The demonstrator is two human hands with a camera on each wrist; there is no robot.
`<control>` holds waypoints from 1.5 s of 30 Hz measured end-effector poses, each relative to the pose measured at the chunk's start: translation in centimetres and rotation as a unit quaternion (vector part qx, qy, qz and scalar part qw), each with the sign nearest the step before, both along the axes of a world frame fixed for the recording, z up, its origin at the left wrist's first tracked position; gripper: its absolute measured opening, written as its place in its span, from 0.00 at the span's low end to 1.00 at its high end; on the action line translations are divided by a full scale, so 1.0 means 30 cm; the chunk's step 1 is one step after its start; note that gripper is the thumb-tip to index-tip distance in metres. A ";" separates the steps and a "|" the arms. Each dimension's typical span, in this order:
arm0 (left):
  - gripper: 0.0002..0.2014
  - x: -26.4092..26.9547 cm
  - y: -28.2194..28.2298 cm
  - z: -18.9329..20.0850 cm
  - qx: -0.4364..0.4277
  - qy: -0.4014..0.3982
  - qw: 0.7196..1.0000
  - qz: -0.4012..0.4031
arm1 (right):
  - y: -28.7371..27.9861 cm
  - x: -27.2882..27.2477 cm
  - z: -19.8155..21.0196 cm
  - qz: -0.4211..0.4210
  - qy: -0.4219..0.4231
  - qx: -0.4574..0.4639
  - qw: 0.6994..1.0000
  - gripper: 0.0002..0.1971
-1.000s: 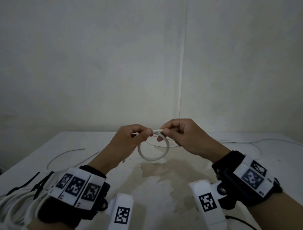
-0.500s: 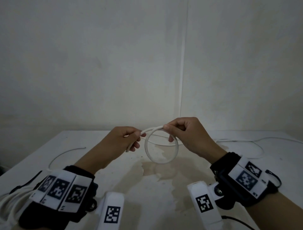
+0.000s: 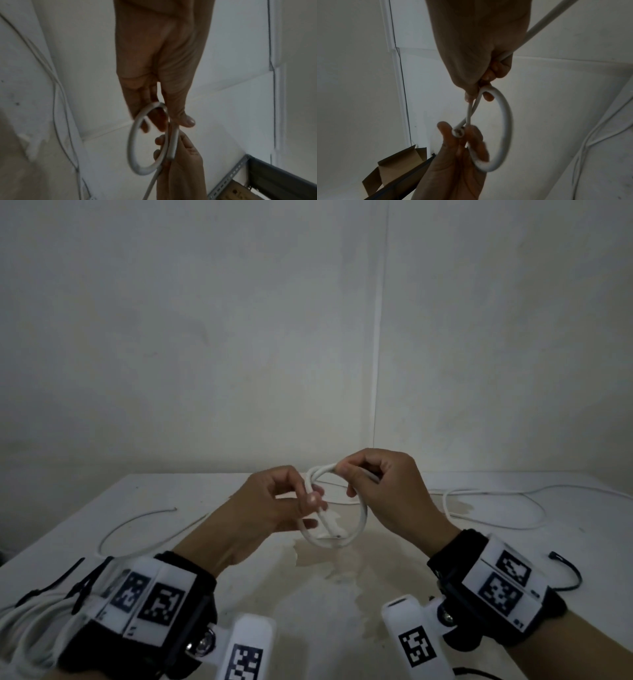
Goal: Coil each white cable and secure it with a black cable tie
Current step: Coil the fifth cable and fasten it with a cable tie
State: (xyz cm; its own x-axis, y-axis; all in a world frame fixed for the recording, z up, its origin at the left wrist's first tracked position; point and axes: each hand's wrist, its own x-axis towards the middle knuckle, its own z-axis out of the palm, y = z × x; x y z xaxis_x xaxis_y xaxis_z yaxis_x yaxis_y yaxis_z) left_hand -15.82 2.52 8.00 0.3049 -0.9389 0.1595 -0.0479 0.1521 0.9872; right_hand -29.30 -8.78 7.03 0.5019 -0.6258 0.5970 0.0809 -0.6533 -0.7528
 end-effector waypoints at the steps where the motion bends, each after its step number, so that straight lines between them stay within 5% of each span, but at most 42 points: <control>1: 0.09 -0.015 -0.003 0.001 -0.010 0.000 1.000 0.009 | 0.001 0.000 -0.001 -0.001 -0.007 -0.001 1.000 0.06; 4: 0.12 -0.029 -0.017 0.015 -0.027 -0.013 0.997 0.074 | 0.002 -0.006 0.004 -0.004 -0.021 -0.003 1.000 0.07; 7: 0.12 -0.017 -0.027 0.008 -0.034 -0.134 0.979 0.148 | 0.009 -0.012 0.008 0.004 -0.017 0.008 1.000 0.09; 11: 0.06 -0.012 -0.037 -0.034 -0.077 -0.290 0.925 0.233 | 0.030 -0.005 0.000 0.041 0.002 0.058 0.997 0.10; 14: 0.09 0.017 -0.047 -0.058 -0.102 -0.450 0.841 0.283 | 0.034 -0.001 -0.010 0.045 0.008 0.073 0.996 0.10; 16: 0.10 0.027 -0.053 -0.067 -0.122 -0.485 0.818 0.284 | 0.029 -0.002 -0.015 0.042 0.008 0.084 0.996 0.09; 22: 0.08 0.001 -0.042 -0.044 -0.043 -0.267 0.954 0.130 | 0.001 -0.011 -0.017 0.000 0.017 0.077 0.997 0.09; 28: 0.24 0.008 -0.025 -0.043 0.030 -0.242 0.967 0.068 | -0.019 -0.021 -0.027 -0.021 0.039 0.047 0.998 0.10; 34: 0.23 0.042 -0.021 -0.024 0.060 -0.349 0.935 0.022 | -0.031 -0.036 -0.022 -0.024 0.050 0.030 0.998 0.09; 36: 0.20 0.039 -0.024 -0.021 0.056 -0.296 0.953 0.005 | -0.033 -0.039 -0.020 -0.023 0.052 0.032 0.998 0.10; 40: 0.16 0.010 -0.032 -0.016 0.030 -0.068 0.996 -0.041 | -0.040 -0.038 -0.012 -0.013 0.059 0.034 0.998 0.09; 45: 0.16 -0.016 -0.048 -0.036 0.044 -0.055 0.997 -0.020 | -0.052 -0.047 0.000 0.004 0.064 0.041 0.997 0.08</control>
State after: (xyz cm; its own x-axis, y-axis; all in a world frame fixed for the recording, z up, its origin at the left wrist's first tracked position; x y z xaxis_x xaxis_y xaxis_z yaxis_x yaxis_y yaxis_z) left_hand -16.30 1.09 6.93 0.2528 -0.9616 0.1072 -0.1526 0.0698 0.9858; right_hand -30.73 -10.35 7.02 0.5763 -0.6653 0.4746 -0.0150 -0.5893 -0.8078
